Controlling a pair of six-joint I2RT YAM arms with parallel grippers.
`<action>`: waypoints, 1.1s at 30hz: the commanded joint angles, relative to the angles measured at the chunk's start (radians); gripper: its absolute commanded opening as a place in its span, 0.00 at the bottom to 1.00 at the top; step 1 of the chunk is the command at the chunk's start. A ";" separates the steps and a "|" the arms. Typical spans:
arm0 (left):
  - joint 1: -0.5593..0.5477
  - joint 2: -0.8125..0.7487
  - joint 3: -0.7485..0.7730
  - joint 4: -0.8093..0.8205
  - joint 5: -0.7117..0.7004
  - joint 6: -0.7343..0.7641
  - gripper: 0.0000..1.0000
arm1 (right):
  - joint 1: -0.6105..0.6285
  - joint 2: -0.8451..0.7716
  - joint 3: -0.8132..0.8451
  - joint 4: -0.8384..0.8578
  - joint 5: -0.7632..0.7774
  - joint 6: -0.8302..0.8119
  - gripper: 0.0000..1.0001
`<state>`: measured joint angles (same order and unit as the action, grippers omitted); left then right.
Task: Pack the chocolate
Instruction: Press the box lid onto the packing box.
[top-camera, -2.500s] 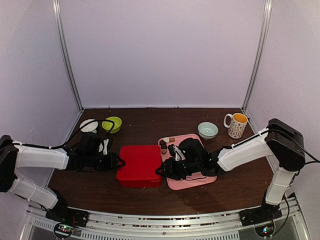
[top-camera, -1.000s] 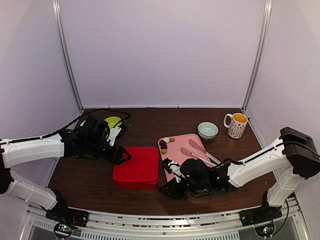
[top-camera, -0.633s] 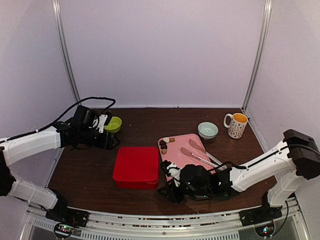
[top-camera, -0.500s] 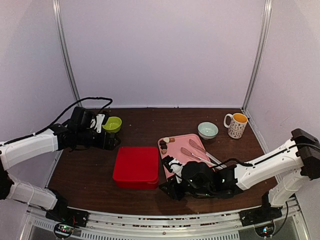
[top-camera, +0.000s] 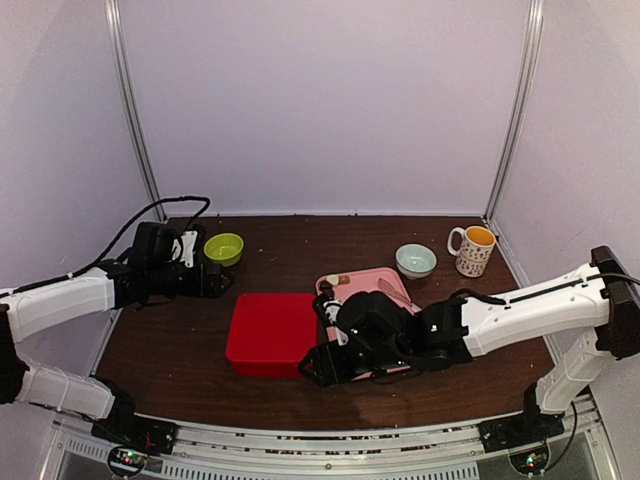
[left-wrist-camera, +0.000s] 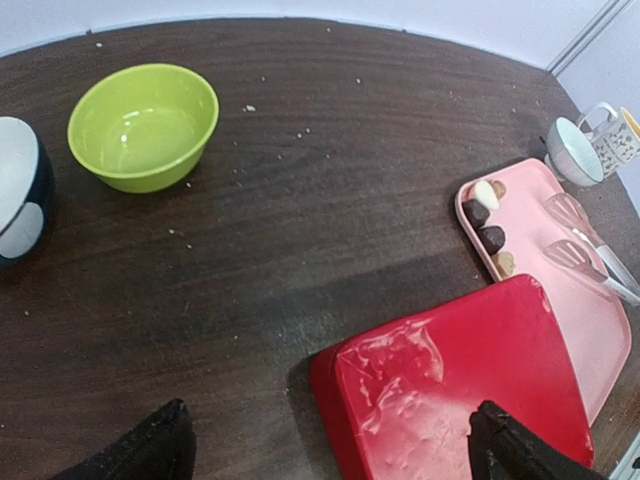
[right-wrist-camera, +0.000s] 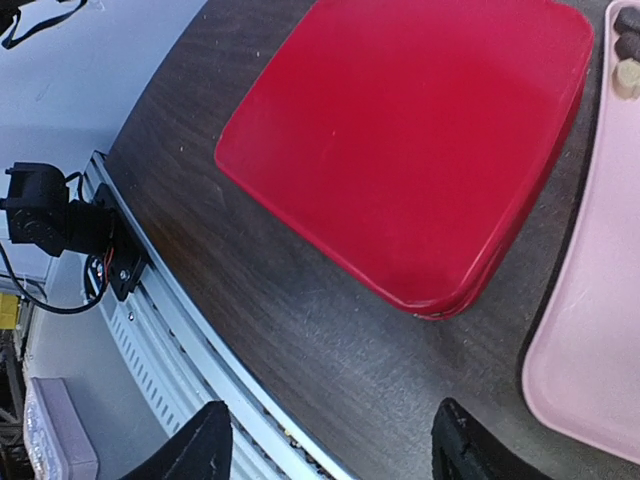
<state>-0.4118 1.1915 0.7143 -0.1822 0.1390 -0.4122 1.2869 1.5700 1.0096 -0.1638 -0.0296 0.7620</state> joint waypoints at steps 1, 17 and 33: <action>0.020 0.066 0.046 0.047 0.092 -0.006 0.98 | -0.049 0.055 0.052 -0.105 -0.218 0.112 0.68; 0.040 0.138 0.053 0.076 0.131 0.006 0.97 | -0.195 0.038 0.020 -0.239 -0.254 0.321 1.00; 0.073 0.233 0.039 0.164 0.248 -0.048 0.93 | -0.172 0.067 -0.068 0.163 -0.424 0.462 1.00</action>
<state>-0.3511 1.3941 0.7555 -0.0967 0.3321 -0.4416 1.1061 1.6051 0.9131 -0.1081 -0.4072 1.1900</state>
